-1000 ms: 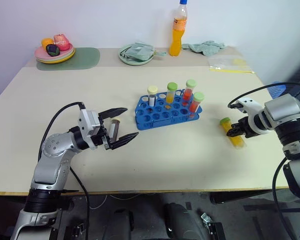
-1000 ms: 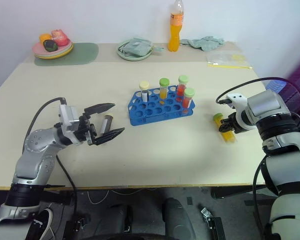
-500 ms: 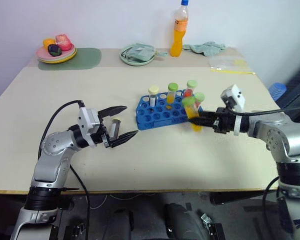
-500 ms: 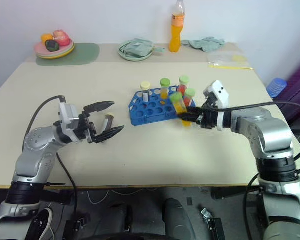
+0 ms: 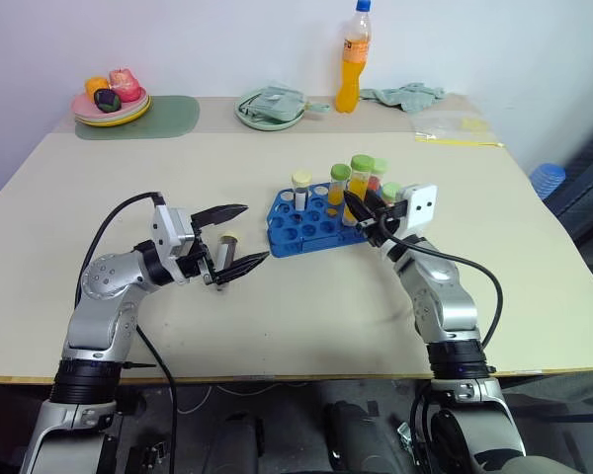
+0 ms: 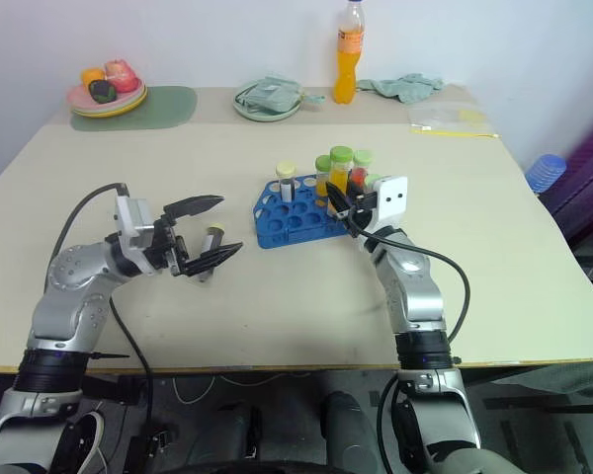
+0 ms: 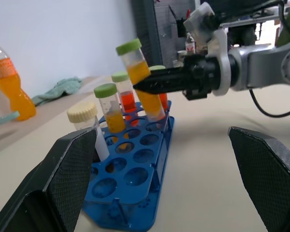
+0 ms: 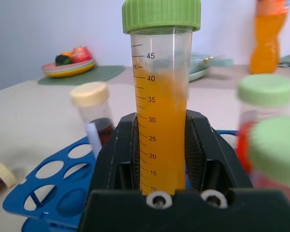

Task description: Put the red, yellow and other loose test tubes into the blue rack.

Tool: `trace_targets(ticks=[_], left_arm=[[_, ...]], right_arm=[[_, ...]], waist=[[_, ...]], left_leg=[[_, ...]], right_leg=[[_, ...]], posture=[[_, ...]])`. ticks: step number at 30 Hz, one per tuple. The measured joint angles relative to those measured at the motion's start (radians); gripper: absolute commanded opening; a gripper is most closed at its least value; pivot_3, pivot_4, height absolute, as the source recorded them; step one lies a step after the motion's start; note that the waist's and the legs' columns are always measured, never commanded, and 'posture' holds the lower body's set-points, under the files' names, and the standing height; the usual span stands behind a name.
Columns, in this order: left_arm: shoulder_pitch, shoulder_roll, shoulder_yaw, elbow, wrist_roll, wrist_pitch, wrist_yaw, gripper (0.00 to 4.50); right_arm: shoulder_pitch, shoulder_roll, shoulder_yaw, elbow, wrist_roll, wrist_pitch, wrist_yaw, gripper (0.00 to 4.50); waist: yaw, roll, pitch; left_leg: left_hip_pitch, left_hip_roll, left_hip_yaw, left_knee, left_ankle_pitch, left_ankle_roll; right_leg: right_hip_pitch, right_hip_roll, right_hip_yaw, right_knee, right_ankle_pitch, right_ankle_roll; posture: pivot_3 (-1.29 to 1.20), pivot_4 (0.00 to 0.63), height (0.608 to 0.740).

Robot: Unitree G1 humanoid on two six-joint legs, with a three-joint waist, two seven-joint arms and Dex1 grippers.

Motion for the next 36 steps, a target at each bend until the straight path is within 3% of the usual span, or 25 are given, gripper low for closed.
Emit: trace_targets(ticks=[13,23,36], left_arm=[[-0.002,0.012,0.001,0.002,0.0,-0.001,-0.01,4.5],[-0.003,0.016,0.005,0.002,0.0,-0.001,-0.012,4.5],[-0.004,0.021,0.005,0.002,0.0,-0.001,-0.011,4.5]], right_arm=[[0.008,0.012,0.029,0.121,-0.055,-0.192,-0.029,0.77],[-0.019,0.052,0.039,0.17,-0.057,-0.224,-0.056,0.77],[0.007,0.026,0.04,0.146,-0.065,-0.231,-0.064,0.77]], waist=[[-0.002,0.0,0.0],[-0.002,0.0,0.0],[-0.002,0.0,0.0]], left_leg=[[0.001,0.0,0.0,0.0,0.0,0.0],[0.001,0.0,0.0,0.0,0.0,0.0],[0.001,0.0,0.0,0.0,0.0,0.0]], right_leg=[[0.0,0.0,0.0,0.0,0.0,0.0],[0.0,0.0,0.0,0.001,0.0,0.0],[0.001,0.0,0.0,0.001,0.0,0.0]], posture=[[0.0,0.15,0.74],[0.0,0.15,0.74],[0.0,0.15,0.74]])
